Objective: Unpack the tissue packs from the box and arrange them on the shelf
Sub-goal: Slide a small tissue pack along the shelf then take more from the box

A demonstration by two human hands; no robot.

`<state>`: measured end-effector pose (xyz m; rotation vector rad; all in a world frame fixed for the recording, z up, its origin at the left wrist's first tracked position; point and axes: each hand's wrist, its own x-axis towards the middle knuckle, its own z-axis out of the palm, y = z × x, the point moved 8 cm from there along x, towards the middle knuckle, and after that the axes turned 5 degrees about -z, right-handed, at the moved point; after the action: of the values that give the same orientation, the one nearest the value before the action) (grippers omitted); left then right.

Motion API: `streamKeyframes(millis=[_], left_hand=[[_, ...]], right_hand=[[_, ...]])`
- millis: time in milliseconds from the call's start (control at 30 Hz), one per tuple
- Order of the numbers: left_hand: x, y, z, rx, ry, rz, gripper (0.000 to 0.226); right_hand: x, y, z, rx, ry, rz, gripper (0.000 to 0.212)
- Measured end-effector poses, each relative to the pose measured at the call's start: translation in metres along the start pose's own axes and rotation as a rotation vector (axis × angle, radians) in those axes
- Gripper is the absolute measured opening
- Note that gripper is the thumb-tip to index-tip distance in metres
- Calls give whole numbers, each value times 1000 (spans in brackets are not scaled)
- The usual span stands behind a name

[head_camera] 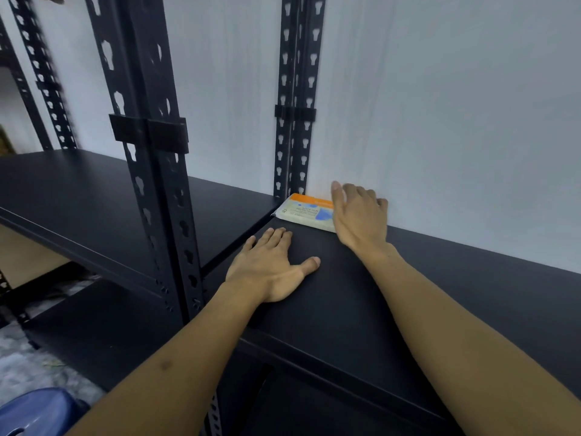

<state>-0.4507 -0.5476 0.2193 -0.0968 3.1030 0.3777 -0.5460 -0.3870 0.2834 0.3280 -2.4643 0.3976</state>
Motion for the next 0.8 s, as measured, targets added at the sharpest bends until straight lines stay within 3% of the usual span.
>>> streamKeyframes(millis=[200,367,567,800], left_hand=[[0,0,-2,-10,-1,-6,92],[0,-2,-2,-19,-1,-9,93],[-5,-1,-5,-19,12,-5,94],[-28,6,-16,-25,68,-30,82]], right_hand=[[-47,87,-12,-45,-257,242,48],[-87,105,-32,-87,-422,228,40],[-136,97,-69,-89,-455,231,57],[-202,83,-126,-102,-398,236,50]])
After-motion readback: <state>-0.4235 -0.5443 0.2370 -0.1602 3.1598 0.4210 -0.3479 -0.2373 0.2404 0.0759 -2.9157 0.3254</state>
